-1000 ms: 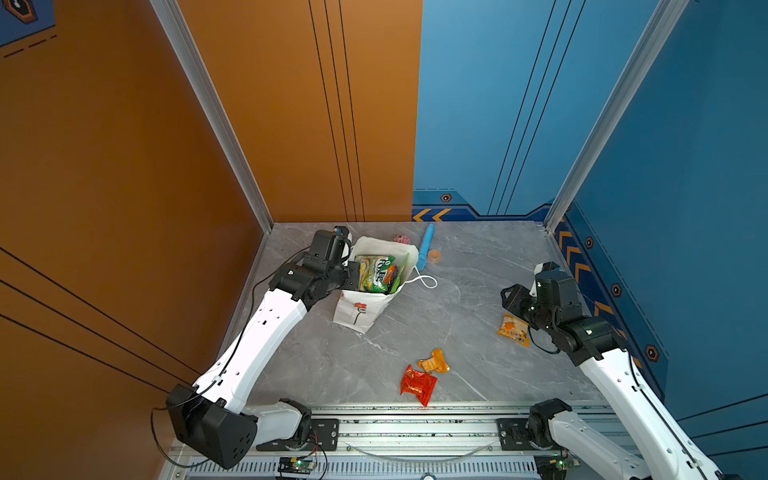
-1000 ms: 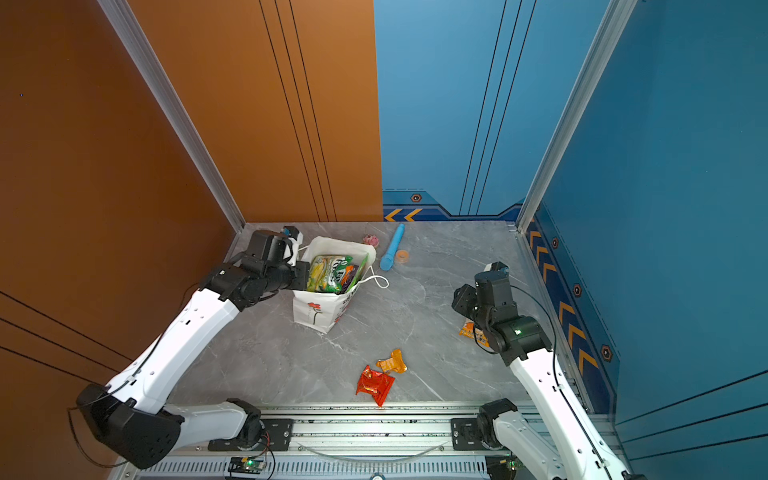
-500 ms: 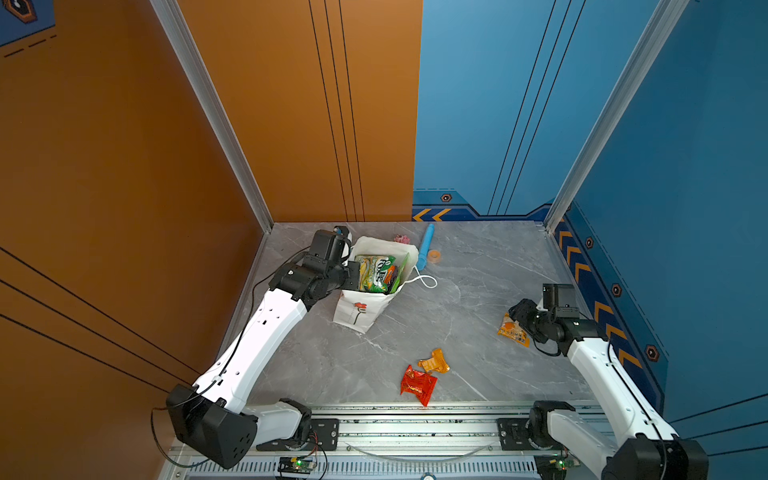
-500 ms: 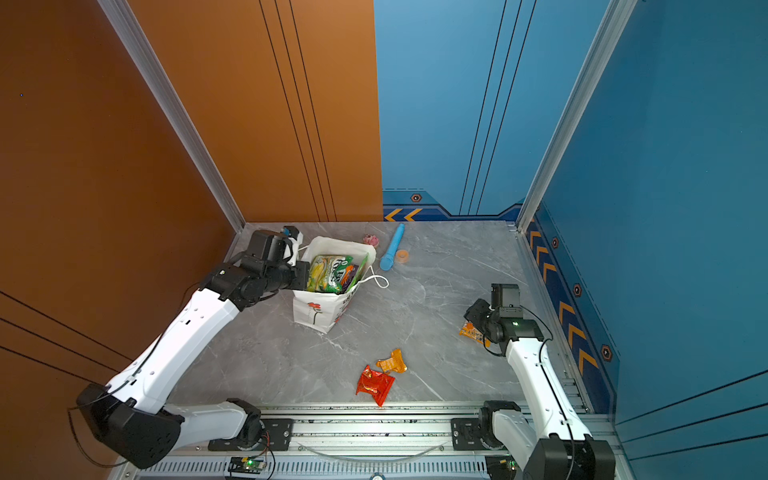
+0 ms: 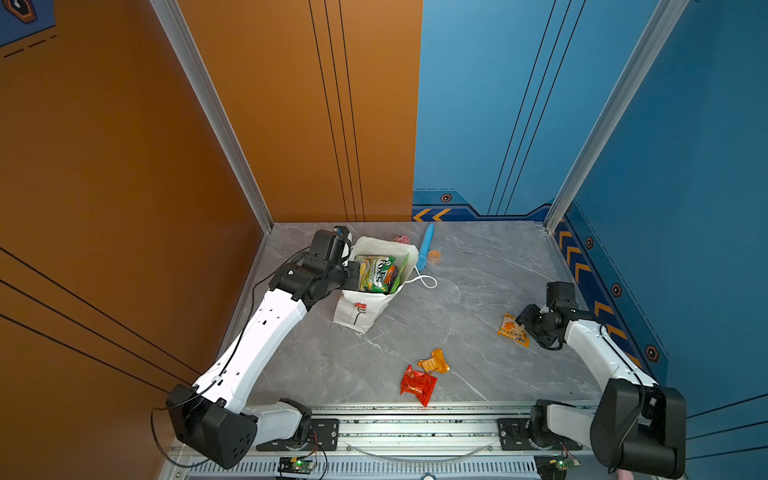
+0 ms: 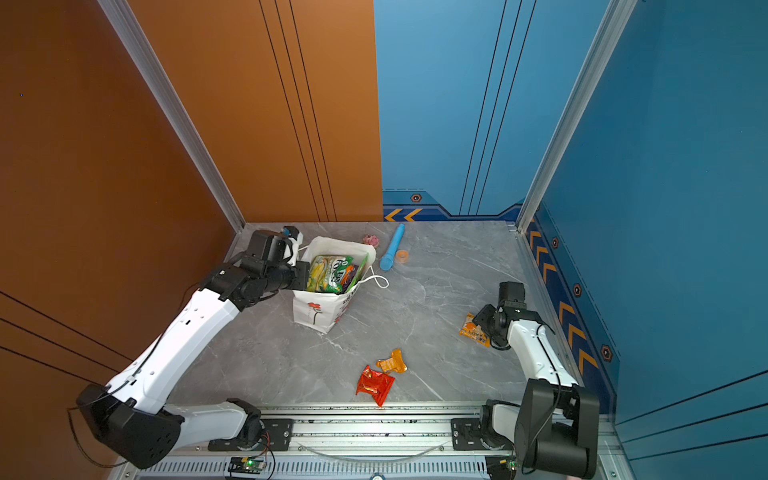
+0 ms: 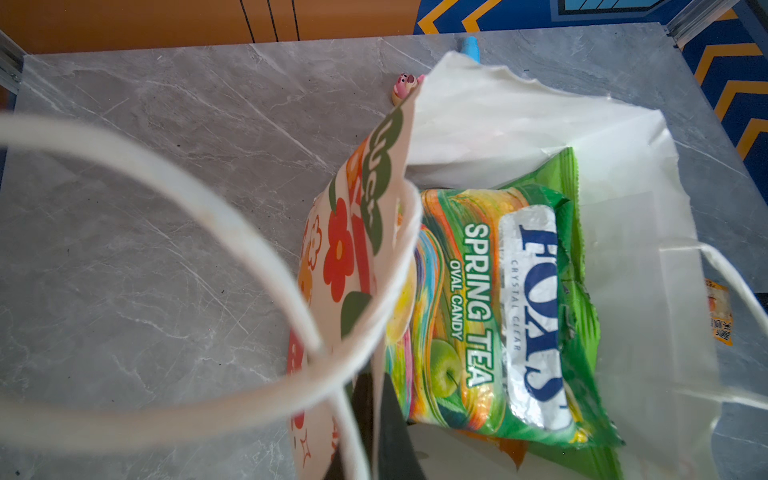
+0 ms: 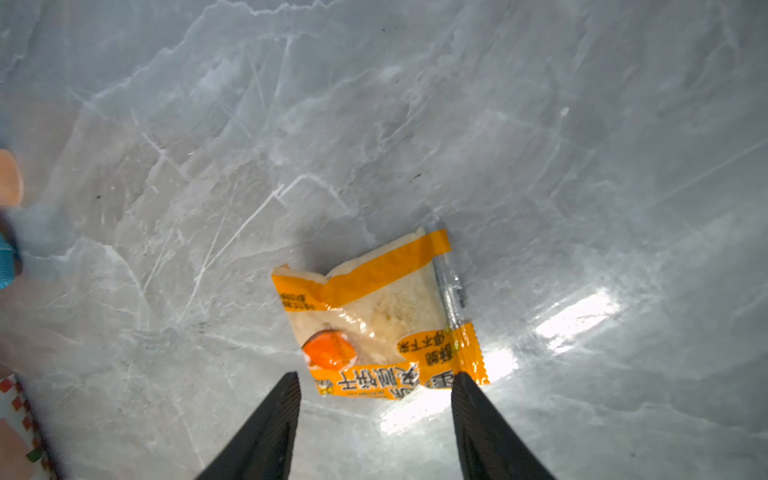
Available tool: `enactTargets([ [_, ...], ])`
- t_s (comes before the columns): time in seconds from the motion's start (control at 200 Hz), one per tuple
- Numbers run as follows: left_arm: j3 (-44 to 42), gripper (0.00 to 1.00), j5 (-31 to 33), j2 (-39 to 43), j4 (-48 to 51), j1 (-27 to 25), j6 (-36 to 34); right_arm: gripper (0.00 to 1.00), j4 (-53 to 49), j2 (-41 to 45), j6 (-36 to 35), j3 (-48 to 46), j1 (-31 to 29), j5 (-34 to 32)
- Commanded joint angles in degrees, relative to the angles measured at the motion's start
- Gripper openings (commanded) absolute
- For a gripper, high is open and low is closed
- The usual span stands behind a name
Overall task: Place the snacks into the paper bag
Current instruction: 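Lift the right gripper out of the bag toward the yellow rice cracker pack, then lower the right gripper and close it on the rice cracker pack corner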
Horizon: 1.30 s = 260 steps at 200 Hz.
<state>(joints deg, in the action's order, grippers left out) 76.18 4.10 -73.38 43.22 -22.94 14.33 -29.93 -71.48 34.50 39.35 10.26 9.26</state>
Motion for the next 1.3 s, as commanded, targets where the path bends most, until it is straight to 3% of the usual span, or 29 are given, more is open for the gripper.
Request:
enactTargets([
  [0.0, 0.3, 0.00, 0.4, 1.1, -3.4, 0.1, -1.4, 0.63, -0.6, -2.3, -2.4, 0.0, 0.4, 0.6],
  [0.511, 0.2, 0.00, 0.7, 1.0, -3.4, 0.1, -1.2, 0.62, -1.7, -10.9, -4.7, 4.1, -8.0, 2.5],
  [0.841, 0.3, 0.00, 0.6, 1.2, -3.4, 0.0, -1.3, 0.63, -2.8, -12.8, -5.5, 8.5, -18.9, 4.9],
  [1.126, 0.3, 0.00, 0.7, 1.3, -3.5, 0.0, -1.3, 0.66, -6.9, -9.5, -7.4, 12.1, -13.6, -2.7],
  [1.297, 0.2, 0.00, 0.7, 1.3, -3.5, 0.0, -1.3, 0.66, -6.1, -12.6, -6.2, 13.5, -7.9, -1.8],
])
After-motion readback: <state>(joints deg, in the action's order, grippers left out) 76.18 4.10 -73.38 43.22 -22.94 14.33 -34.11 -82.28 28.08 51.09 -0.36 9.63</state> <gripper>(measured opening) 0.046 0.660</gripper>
